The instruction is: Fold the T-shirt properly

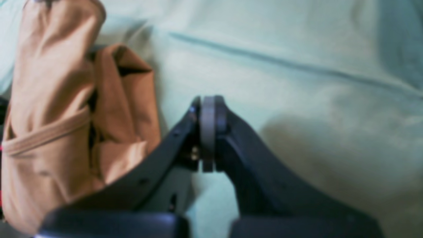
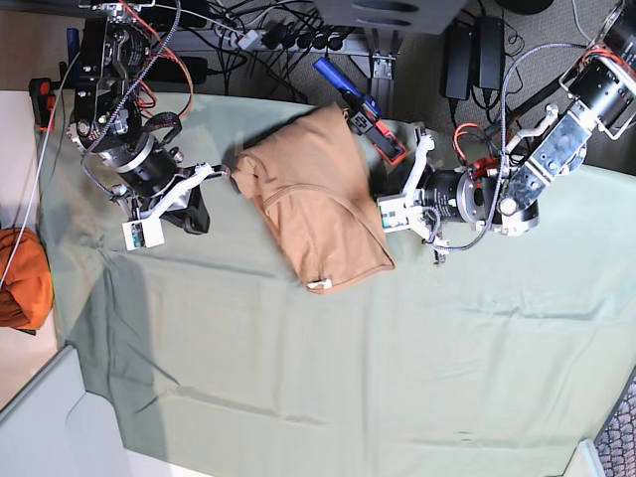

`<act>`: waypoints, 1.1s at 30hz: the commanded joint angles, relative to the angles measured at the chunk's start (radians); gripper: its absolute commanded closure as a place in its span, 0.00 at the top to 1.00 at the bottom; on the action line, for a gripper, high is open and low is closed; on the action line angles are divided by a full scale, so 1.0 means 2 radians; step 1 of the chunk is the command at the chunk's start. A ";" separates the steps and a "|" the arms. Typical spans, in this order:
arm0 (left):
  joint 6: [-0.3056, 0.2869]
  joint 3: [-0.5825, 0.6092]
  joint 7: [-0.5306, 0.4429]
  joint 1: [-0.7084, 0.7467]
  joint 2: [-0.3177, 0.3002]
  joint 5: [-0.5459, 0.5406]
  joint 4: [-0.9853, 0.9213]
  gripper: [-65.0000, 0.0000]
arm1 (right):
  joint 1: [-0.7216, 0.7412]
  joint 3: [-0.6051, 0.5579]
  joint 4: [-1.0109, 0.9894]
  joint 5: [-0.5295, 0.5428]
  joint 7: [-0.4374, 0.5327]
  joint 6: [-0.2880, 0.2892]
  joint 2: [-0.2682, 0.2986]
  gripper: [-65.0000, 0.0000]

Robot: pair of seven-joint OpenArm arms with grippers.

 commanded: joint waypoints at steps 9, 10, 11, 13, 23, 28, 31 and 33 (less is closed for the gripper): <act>0.018 -0.002 -0.004 -0.118 0.067 0.019 -0.157 0.00 | 0.004 0.003 0.009 0.006 0.009 0.051 0.007 0.00; 0.018 -0.002 -0.006 -0.129 0.076 0.019 -0.174 0.00 | 0.004 0.003 0.009 0.006 0.009 0.050 0.007 0.00; 0.018 -0.002 -0.008 -0.139 0.084 0.019 -0.190 0.00 | 0.004 0.003 0.009 0.006 0.009 0.050 0.007 0.00; 0.018 -0.002 -0.012 -0.159 0.097 0.019 -0.217 0.00 | 0.004 0.003 0.009 0.006 0.009 0.050 0.007 0.00; 0.019 -0.042 0.033 -0.174 0.047 -0.055 -0.190 0.00 | 0.006 0.019 0.009 -0.010 0.007 0.050 0.010 0.00; 0.019 -0.095 0.080 -0.132 -0.029 -0.118 -0.079 0.00 | 0.003 0.089 0.009 0.010 -0.022 0.050 0.021 0.00; 0.019 -0.142 0.105 -0.084 -0.073 -0.155 -0.017 0.00 | -0.021 0.116 0.009 0.041 -0.031 0.050 0.048 0.00; 0.019 -0.177 0.111 -0.045 -0.097 -0.168 0.013 0.00 | -0.044 0.123 0.009 0.043 -0.032 0.051 0.065 0.00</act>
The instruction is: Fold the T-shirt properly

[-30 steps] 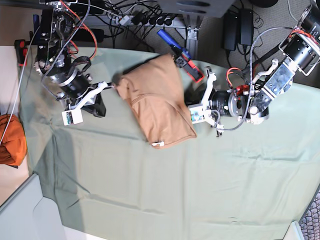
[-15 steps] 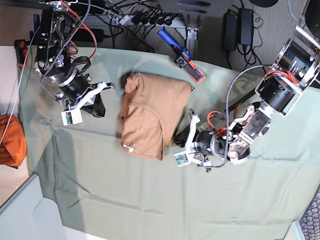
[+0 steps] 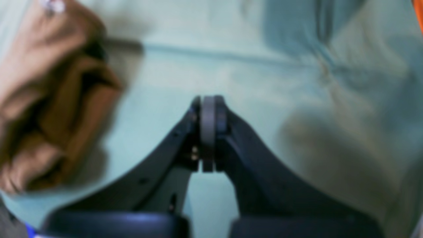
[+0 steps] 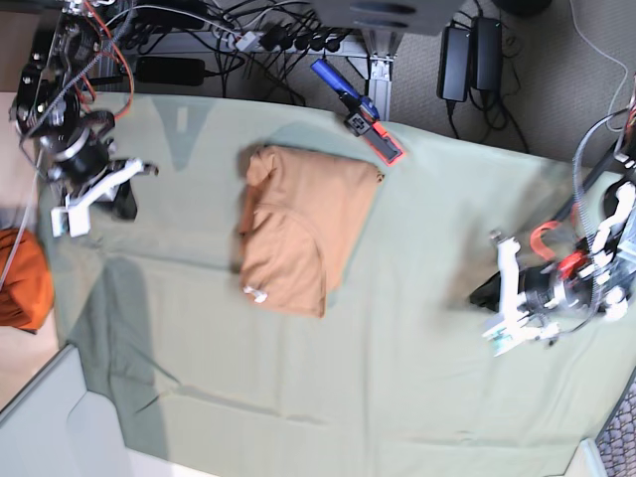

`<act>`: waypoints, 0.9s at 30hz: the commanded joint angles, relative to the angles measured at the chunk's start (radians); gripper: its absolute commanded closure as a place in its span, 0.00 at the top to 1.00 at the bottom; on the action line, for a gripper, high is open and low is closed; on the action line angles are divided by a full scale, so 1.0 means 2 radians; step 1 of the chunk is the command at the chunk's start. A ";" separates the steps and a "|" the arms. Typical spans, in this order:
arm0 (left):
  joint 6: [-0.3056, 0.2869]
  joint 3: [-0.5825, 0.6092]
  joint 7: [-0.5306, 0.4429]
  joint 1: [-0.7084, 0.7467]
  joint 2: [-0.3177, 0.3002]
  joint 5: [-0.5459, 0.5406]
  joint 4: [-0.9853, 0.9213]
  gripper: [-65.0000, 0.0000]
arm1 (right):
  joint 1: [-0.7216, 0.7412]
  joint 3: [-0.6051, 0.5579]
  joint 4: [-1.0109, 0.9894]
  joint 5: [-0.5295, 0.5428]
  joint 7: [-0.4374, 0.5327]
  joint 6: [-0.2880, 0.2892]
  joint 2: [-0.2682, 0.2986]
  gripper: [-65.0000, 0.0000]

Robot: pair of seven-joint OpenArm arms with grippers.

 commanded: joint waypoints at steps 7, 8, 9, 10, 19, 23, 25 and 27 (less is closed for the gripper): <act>-0.017 -0.139 0.019 0.146 -0.061 -0.060 0.122 0.00 | -0.088 0.022 0.015 0.026 0.005 0.051 0.040 0.00; -0.017 -0.157 0.019 0.171 -0.066 -0.064 0.137 0.00 | -0.100 0.024 0.015 0.027 0.005 0.051 0.042 0.00; -0.017 -0.176 0.020 0.194 -0.069 -0.068 0.151 0.00 | -0.113 0.026 0.015 0.029 0.004 0.051 0.043 0.00; -0.017 -0.194 0.024 0.216 -0.069 -0.072 0.162 0.00 | -0.124 0.026 0.015 0.030 0.003 0.051 0.043 0.00; -0.017 -0.268 0.041 0.392 -0.064 -0.115 0.209 0.00 | -0.241 0.026 0.015 0.043 0.002 0.051 0.041 0.00; -0.017 -0.268 0.032 0.439 -0.037 -0.112 0.188 0.00 | -0.282 0.025 0.015 0.044 0.006 0.051 0.041 0.00; -0.017 -0.268 0.029 0.447 -0.017 -0.109 0.163 0.00 | -0.297 0.025 0.012 0.044 0.009 0.051 0.041 0.00; -0.017 -0.268 0.031 0.447 0.006 -0.103 0.125 0.00 | -0.307 0.023 0.004 0.043 0.011 0.051 0.041 0.00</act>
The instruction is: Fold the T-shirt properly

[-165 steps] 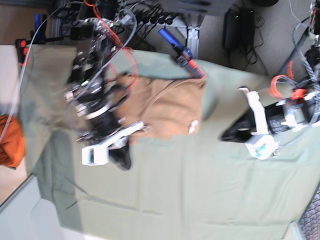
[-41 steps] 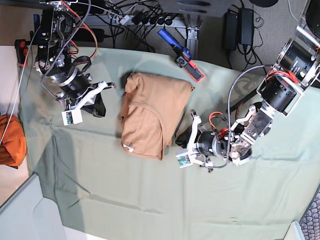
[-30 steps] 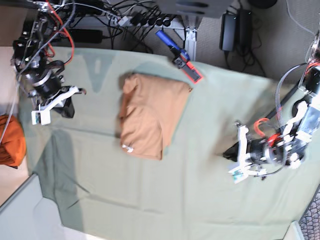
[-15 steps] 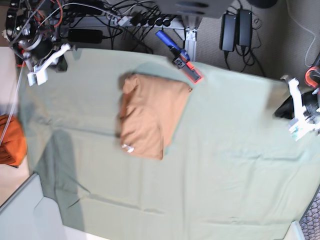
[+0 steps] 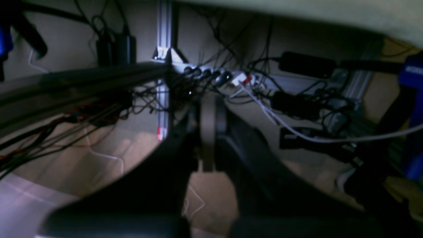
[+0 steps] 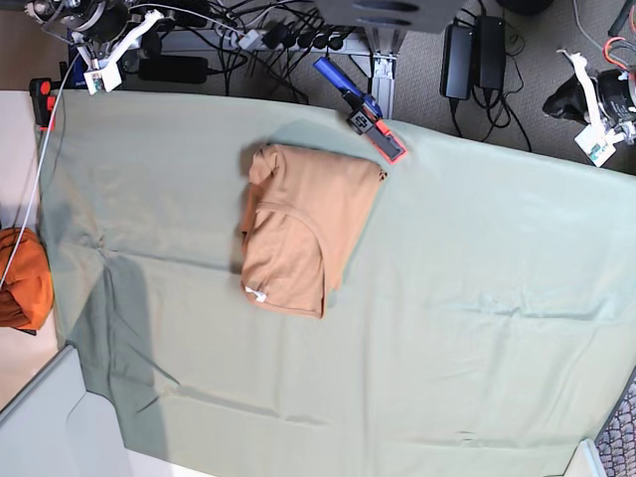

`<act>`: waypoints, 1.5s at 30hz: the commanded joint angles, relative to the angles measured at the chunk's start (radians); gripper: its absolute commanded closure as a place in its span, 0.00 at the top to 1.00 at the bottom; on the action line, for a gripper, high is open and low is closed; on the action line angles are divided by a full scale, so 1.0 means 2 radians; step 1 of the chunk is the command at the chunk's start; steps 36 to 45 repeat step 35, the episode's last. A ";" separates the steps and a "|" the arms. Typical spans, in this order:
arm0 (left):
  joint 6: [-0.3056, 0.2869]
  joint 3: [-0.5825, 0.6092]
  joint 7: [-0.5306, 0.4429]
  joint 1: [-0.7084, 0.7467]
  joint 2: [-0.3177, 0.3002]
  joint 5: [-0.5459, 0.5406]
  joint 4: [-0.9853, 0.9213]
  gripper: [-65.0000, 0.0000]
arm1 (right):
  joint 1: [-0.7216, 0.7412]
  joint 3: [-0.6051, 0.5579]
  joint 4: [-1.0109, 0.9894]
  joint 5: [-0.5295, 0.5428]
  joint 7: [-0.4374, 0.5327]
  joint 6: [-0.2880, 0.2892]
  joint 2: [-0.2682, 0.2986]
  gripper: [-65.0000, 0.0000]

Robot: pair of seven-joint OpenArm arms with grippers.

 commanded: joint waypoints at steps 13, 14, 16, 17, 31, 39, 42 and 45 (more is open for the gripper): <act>0.100 0.016 -0.053 -0.057 0.079 0.110 -0.317 0.00 | 0.037 -0.129 -0.218 -0.078 0.043 0.048 -0.004 0.00; 0.118 0.029 -0.061 -0.071 0.079 0.120 -0.346 0.00 | 0.052 -0.149 -0.243 -0.085 0.043 0.047 -0.004 0.00; 0.161 0.059 -0.086 -0.105 0.079 0.135 -0.405 0.00 | 0.088 -0.188 -0.296 -0.096 0.042 0.045 -0.004 0.00; 0.181 0.073 -0.092 -0.125 0.079 0.141 -0.435 0.00 | 0.108 -0.206 -0.323 -0.100 0.041 0.045 -0.006 0.00; 0.195 0.295 -0.126 -0.353 0.145 0.166 -0.701 0.00 | 0.294 -0.265 -0.533 -0.166 0.042 0.045 -0.089 0.00; 0.195 0.300 -0.130 -0.356 0.169 0.166 -0.699 0.00 | 0.304 -0.265 -0.530 -0.166 0.075 0.045 -0.108 0.00; 0.195 0.300 -0.130 -0.356 0.169 0.166 -0.699 0.00 | 0.304 -0.265 -0.530 -0.166 0.075 0.045 -0.108 0.00; 0.195 0.300 -0.130 -0.356 0.169 0.166 -0.699 0.00 | 0.304 -0.265 -0.530 -0.166 0.075 0.045 -0.108 0.00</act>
